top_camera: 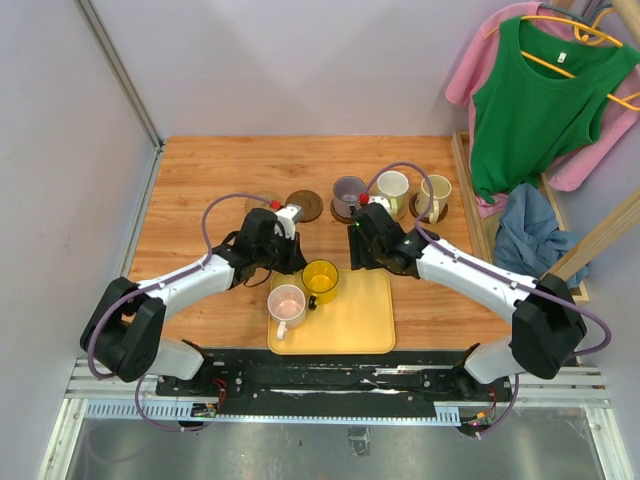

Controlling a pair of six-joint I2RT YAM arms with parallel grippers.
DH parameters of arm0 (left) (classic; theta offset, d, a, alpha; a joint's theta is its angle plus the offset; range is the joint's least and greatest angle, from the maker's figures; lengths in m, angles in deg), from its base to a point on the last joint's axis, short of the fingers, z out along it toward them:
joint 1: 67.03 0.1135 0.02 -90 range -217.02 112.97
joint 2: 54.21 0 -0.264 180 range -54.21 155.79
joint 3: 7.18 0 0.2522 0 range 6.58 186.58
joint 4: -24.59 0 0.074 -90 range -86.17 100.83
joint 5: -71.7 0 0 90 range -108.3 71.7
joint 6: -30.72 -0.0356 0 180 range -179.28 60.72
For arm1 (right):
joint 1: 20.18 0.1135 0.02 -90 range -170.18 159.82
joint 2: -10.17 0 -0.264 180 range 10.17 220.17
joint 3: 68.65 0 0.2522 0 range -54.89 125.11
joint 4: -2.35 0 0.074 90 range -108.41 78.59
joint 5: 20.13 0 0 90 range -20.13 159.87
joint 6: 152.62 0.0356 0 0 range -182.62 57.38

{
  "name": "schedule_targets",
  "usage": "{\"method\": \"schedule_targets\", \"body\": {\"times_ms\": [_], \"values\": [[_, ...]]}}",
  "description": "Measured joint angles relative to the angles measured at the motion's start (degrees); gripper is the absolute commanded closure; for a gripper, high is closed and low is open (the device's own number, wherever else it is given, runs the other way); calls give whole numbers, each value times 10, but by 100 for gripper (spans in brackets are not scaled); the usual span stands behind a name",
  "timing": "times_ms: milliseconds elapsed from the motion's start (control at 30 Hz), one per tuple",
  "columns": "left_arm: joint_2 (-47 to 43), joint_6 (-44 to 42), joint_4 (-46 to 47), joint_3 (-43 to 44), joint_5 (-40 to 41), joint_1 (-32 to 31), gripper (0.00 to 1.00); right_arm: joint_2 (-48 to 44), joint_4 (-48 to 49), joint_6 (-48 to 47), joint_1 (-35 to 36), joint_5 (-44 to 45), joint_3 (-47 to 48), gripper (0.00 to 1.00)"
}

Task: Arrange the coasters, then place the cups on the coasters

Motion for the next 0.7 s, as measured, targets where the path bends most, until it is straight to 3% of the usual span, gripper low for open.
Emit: {"method": "schedule_targets", "body": {"times_ms": [400,500,567,600,700], "values": [[37,-42,-76,69,-14,-70,100,-29,-13,8,14,1,-23,39],[39,-49,-93,81,-17,-82,99,-45,-20,7,28,2,-34,30],[39,-49,-97,83,-20,-86,100,-57,-25,5,42,2,-41,17],[39,-49,-99,84,-20,-87,99,-65,-28,4,50,3,-45,4],[39,-47,-104,84,-15,-87,87,-85,-33,-1,78,3,-52,2]]}}
